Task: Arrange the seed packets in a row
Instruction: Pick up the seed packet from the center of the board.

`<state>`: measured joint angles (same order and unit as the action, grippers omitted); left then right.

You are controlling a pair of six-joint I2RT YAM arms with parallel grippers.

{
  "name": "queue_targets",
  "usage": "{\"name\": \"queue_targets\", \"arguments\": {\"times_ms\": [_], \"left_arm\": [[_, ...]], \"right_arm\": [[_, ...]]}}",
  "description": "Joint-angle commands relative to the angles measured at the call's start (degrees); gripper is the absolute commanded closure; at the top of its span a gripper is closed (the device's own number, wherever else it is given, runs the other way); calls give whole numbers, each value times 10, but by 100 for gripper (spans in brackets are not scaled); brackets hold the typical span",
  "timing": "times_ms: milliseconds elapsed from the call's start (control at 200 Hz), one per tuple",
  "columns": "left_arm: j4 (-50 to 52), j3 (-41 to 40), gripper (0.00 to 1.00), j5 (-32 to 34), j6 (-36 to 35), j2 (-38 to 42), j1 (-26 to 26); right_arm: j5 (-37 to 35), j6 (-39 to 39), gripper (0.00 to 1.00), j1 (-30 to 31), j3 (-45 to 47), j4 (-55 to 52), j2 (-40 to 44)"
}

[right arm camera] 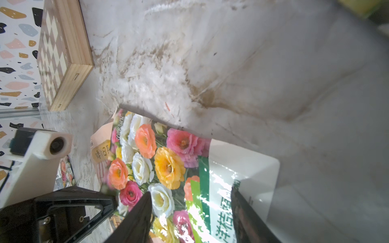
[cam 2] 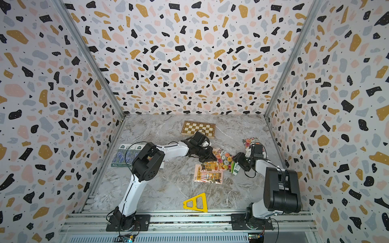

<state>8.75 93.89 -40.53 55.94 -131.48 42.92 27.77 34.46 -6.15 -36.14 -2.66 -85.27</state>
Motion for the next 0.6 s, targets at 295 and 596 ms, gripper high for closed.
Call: {"name": "queue_targets", "arguments": {"times_ms": [295, 596], "left_arm": [[181, 31, 100, 68, -238, 178, -23], [312, 15, 100, 127, -373, 300, -108]], "right_arm": [[-22, -59, 19, 50, -145, -55, 70], [0, -114, 14, 154, -329, -42, -11]]}}
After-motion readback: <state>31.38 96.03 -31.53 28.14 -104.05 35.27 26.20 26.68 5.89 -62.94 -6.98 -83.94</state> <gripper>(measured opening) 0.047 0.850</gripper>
